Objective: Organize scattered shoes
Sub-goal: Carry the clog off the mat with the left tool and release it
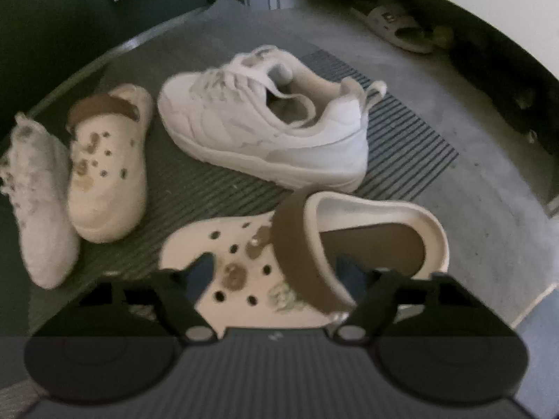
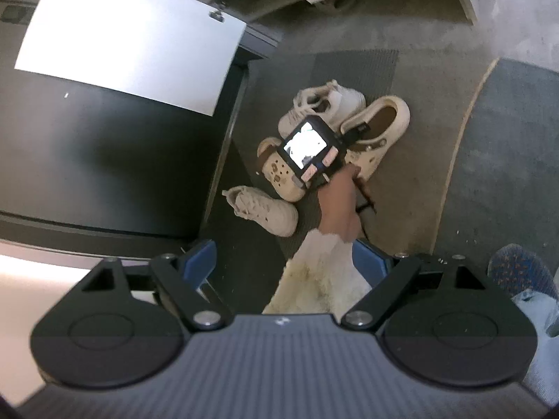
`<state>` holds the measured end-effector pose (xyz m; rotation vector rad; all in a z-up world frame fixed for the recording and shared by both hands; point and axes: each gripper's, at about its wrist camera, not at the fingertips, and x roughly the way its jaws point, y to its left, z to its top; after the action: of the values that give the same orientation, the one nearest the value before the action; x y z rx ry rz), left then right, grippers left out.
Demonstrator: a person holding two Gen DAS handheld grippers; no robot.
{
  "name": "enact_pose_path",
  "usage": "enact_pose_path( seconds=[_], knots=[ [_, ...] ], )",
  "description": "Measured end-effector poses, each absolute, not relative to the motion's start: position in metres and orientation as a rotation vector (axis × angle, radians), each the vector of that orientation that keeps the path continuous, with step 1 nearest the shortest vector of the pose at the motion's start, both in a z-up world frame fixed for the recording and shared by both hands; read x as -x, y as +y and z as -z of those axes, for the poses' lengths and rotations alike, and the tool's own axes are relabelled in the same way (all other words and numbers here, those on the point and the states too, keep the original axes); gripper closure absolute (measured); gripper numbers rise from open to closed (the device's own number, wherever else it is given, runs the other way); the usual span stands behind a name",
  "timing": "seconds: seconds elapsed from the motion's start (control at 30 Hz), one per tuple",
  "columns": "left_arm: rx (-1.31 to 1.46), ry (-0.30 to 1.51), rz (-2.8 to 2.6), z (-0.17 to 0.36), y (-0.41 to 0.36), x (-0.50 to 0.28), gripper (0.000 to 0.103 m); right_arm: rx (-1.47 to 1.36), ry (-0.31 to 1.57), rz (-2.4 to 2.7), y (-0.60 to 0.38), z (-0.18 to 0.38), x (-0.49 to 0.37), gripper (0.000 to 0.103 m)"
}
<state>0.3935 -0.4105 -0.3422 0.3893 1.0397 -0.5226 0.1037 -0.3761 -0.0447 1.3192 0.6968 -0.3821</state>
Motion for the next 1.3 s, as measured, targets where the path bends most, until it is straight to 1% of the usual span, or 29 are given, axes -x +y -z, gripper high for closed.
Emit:
enact_pose_path(
  seconds=[0.03,0.1,0.13,0.17,0.2,0.27,0.37,0.6,0.73,0.83,0.9,0.93,0.97,1.0,1.03,1.07,1.13,1.23,1.3],
  knots=[
    [-0.399,1.027,0.524,0.342,-0.413,-0.391,0.051,-1.324,0.694,0.384,-0.379,0.045,-0.104,0.016],
    [-0.412,1.024,0.507,0.339,-0.416,-0.385,0.061,-1.332,0.689,0.386,-0.381,0.045,-0.104,0.015],
    [-0.412,1.021,0.497,0.335,-0.417,-0.38,0.073,-1.336,0.692,0.379,-0.381,0.046,-0.105,0.016],
    [-0.422,1.019,0.489,0.332,-0.417,-0.375,0.08,-1.339,0.695,0.372,-0.381,0.046,-0.106,0.016],
    [-0.414,1.027,0.494,0.329,-0.416,-0.373,0.082,-1.344,0.697,0.362,-0.381,0.046,-0.107,0.016],
    [-0.392,1.066,0.509,0.323,-0.41,-0.365,0.084,-1.347,0.692,0.345,-0.378,0.044,-0.104,0.016],
    [-0.435,1.058,0.521,0.312,-0.401,-0.342,0.085,-1.348,0.676,0.327,-0.374,0.041,-0.098,0.015],
    [-0.434,1.109,0.564,0.301,-0.378,-0.283,0.084,-1.35,0.644,0.329,-0.368,0.035,-0.084,0.015],
    [-0.456,1.137,0.63,0.303,-0.374,-0.236,0.083,-1.344,0.632,0.349,-0.371,0.033,-0.075,0.015],
    [-0.499,1.094,0.666,0.312,-0.376,-0.214,0.082,-1.332,0.62,0.38,-0.376,0.032,-0.068,0.015],
    [-0.496,1.074,0.676,0.315,-0.374,-0.214,0.08,-1.329,0.607,0.412,-0.381,0.031,-0.064,0.015],
    [-0.464,1.091,0.686,0.317,-0.371,-0.218,0.077,-1.329,0.602,0.426,-0.383,0.031,-0.063,0.015],
    [-0.442,1.105,0.707,0.316,-0.37,-0.222,0.071,-1.33,0.6,0.437,-0.385,0.031,-0.063,0.015],
    [-0.42,1.116,0.73,0.314,-0.367,-0.226,0.07,-1.331,0.599,0.445,-0.386,0.032,-0.064,0.015],
    [-0.402,1.115,0.759,0.309,-0.363,-0.231,0.066,-1.331,0.601,0.45,-0.387,0.032,-0.065,0.015],
    [-0.401,1.104,0.775,0.302,-0.36,-0.235,0.053,-1.331,0.603,0.454,-0.387,0.033,-0.066,0.015],
    [-0.428,1.066,0.795,0.286,-0.351,-0.239,0.038,-1.32,0.61,0.457,-0.385,0.032,-0.069,0.015],
    [-0.522,0.994,0.821,0.262,-0.337,-0.236,0.037,-1.296,0.601,0.438,-0.379,0.028,-0.072,0.015],
    [-0.557,0.97,0.82,0.246,-0.326,-0.235,0.035,-1.275,0.579,0.408,-0.373,0.023,-0.073,0.015]
  ],
)
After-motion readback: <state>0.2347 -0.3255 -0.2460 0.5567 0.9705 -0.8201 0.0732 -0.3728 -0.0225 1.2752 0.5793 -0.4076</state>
